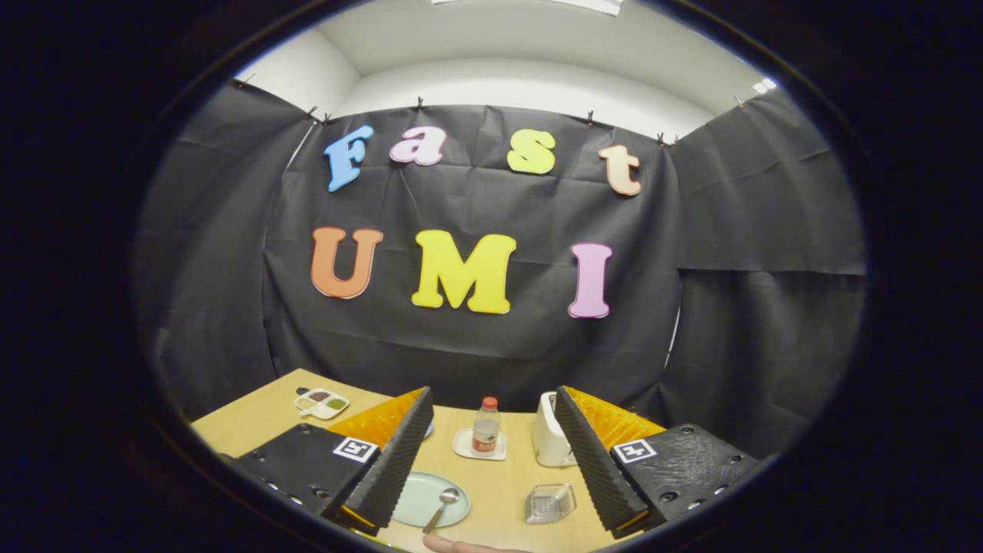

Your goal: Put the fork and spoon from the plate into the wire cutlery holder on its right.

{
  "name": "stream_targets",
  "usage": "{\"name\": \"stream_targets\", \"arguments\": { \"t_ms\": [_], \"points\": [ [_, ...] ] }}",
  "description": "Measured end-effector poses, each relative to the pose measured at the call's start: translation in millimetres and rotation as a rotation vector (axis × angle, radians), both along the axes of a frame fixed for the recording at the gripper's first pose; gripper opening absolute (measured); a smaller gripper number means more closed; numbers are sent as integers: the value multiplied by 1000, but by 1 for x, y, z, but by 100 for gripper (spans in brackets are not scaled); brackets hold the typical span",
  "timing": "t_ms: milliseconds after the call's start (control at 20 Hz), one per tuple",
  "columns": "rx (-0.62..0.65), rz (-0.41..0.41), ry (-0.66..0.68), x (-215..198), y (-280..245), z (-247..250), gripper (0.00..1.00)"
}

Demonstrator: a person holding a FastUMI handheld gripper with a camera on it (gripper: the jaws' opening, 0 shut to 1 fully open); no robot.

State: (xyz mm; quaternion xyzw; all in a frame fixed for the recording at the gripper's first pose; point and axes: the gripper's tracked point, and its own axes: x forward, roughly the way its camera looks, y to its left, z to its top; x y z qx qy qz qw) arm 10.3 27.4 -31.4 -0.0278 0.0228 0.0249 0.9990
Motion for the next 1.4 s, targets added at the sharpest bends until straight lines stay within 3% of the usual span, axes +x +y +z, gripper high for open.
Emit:
{"name": "stream_targets", "arguments": {
  "t_ms": [250,950,1400],
  "points": [
    [20,-6,77,19,13,-42,95],
    [-30,62,520,68,79,-259,95],
    [60,-20,798,83,84,-358,94]
  ]
}}
